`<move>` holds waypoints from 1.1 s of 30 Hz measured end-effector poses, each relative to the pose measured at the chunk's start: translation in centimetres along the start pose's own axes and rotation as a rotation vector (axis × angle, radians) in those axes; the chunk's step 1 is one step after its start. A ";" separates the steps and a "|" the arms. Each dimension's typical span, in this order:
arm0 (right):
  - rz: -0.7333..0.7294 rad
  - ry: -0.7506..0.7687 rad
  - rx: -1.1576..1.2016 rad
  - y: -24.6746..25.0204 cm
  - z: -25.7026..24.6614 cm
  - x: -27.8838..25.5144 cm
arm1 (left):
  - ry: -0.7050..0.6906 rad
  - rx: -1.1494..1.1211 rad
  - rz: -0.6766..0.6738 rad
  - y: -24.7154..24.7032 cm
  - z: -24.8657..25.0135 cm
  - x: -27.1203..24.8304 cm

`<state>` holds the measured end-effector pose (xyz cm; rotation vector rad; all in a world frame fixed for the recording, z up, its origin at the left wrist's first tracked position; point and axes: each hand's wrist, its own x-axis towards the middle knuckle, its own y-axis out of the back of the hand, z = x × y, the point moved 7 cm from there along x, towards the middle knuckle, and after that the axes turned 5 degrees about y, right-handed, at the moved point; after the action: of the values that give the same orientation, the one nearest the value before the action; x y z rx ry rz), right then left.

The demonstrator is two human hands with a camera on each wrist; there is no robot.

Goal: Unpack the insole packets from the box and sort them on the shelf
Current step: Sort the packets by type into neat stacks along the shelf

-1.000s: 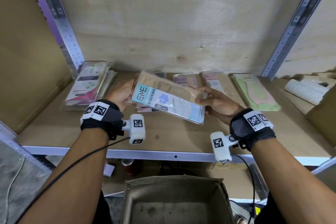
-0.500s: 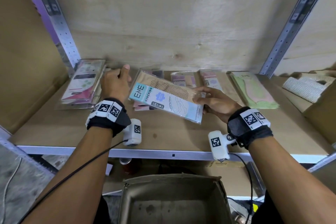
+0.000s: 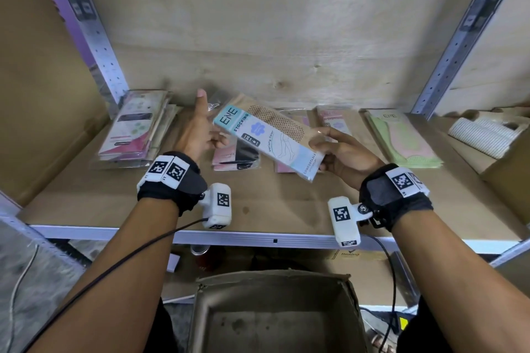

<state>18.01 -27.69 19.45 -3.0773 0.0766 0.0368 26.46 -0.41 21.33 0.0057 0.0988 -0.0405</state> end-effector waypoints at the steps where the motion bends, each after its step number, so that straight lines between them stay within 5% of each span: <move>1: 0.004 0.002 0.025 -0.1 0.0 0.0 | -0.002 0.008 -0.026 -0.4 -0.1 -0.1; 6: 0.053 0.015 0.217 -0.4 -0.3 0.2 | 0.038 -0.053 -0.165 -1.7 -0.6 0.1; 14: 0.110 -0.016 0.284 -1.4 0.2 0.5 | 0.095 0.184 -0.498 -7.4 -2.7 -2.6; 18: 0.129 -0.008 0.193 -1.4 0.3 0.7 | 0.088 0.119 -0.447 -8.0 -2.4 -2.3; 24: 0.165 -0.063 -0.069 -0.4 0.2 1.2 | 0.027 0.214 -0.202 -7.6 -1.8 -1.0; 33: 0.261 -0.153 -0.592 2.3 -0.2 1.7 | -0.030 0.600 -0.176 -10.8 -1.3 -0.4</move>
<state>19.57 -30.11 19.46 -3.6069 0.5541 0.3706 25.53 -11.22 19.98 0.5959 0.0544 -0.2445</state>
